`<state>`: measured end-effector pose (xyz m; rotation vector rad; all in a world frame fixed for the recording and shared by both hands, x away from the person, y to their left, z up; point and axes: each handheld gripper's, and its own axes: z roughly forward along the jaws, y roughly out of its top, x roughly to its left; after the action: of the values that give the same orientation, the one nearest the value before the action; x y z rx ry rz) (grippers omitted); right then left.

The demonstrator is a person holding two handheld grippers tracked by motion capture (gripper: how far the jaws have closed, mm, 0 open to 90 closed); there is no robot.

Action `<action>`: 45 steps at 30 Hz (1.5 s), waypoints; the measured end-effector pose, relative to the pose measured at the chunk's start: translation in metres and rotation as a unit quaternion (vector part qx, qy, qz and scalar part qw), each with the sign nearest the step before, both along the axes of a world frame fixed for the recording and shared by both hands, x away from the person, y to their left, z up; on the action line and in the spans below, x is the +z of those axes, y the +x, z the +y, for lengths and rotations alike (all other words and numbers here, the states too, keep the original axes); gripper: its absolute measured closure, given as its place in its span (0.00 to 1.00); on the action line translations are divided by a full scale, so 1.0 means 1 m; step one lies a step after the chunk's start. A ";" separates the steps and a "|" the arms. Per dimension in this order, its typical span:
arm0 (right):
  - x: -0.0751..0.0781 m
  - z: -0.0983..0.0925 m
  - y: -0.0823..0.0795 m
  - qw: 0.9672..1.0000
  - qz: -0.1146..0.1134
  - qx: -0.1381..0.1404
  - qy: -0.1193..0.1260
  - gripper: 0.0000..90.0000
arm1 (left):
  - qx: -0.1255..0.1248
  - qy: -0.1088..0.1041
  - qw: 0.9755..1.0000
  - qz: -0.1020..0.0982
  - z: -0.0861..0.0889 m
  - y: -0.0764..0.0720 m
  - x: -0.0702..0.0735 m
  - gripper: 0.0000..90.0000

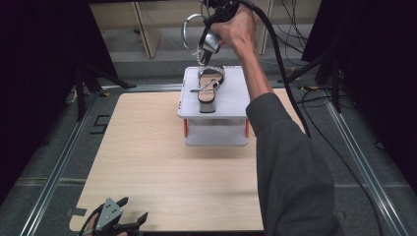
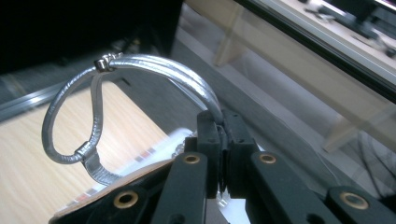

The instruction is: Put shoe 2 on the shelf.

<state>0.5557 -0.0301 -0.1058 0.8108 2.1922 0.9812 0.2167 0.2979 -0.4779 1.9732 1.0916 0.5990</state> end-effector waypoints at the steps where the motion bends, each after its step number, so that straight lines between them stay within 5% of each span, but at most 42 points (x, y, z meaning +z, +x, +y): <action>1: -0.002 -0.004 0.003 1.000 0.002 -0.007 -0.002 0.97 | 0.000 0.002 1.000 0.000 0.000 0.000 0.000 0.17; 11: -0.020 -0.038 0.018 0.999 -0.001 -0.047 -0.012 0.98 | -0.003 -0.007 1.000 -0.004 -0.002 0.000 0.000 0.17; 22: -0.029 -0.046 0.033 0.997 -0.010 -0.077 -0.016 0.97 | -0.009 0.003 1.000 0.002 -0.001 -0.001 0.000 0.17; 32: -0.052 -0.054 0.043 0.996 -0.009 -0.091 0.013 0.97 | -0.010 -0.011 1.000 -0.002 -0.003 -0.002 -0.001 0.17; 35: -0.060 -0.056 0.042 0.996 0.004 -0.091 0.009 0.97 | -0.013 0.007 1.000 0.003 -0.001 -0.001 -0.001 0.17; 37: -0.065 -0.059 0.037 0.996 0.007 -0.083 0.012 0.97 | -0.012 -0.008 1.000 0.001 -0.004 -0.001 -0.001 0.17; 41: -0.072 -0.059 0.025 0.998 0.023 -0.064 0.002 0.96 | -0.016 0.014 1.000 0.005 -0.001 -0.001 0.000 0.17; 42: -0.075 -0.059 0.022 0.998 0.030 -0.059 0.002 0.96 | -0.009 -0.011 1.000 0.002 -0.004 -0.001 -0.001 0.17; 43: -0.078 -0.058 0.018 0.998 0.036 -0.056 0.000 0.96 | -0.013 0.003 1.000 0.005 -0.002 -0.001 -0.001 0.17; 45: -0.084 -0.059 0.011 0.998 0.047 -0.048 -0.008 0.96 | -0.009 -0.009 1.000 0.002 -0.004 -0.001 -0.001 0.17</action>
<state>0.5669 -0.0894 -0.1893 0.9632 2.2153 0.8928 0.2153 0.2940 -0.4792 1.9678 1.0766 0.5728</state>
